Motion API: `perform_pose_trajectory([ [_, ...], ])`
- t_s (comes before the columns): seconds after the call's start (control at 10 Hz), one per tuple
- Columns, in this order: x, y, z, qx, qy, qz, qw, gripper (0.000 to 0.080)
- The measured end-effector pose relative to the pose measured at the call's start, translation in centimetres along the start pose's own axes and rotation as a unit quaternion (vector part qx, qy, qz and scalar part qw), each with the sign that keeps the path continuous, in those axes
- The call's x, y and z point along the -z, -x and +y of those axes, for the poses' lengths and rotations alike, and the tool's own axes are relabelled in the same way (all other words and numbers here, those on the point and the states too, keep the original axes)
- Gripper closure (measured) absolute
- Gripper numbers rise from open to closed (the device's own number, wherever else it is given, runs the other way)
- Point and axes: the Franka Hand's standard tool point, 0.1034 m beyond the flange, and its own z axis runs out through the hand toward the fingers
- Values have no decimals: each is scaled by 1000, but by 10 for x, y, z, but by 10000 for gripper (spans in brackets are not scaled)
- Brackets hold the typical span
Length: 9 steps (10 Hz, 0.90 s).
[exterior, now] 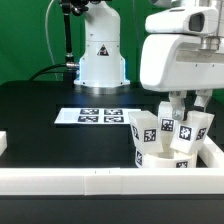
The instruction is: Assemble stool
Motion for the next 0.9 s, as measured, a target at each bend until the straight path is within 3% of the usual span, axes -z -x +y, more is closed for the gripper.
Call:
perform_pose_trajectory([
  [0.4, 0, -3, -6, -195, -4, 11, 981, 463],
  [0.9, 0, -9, -13, -396, -22, 28, 917, 463],
])
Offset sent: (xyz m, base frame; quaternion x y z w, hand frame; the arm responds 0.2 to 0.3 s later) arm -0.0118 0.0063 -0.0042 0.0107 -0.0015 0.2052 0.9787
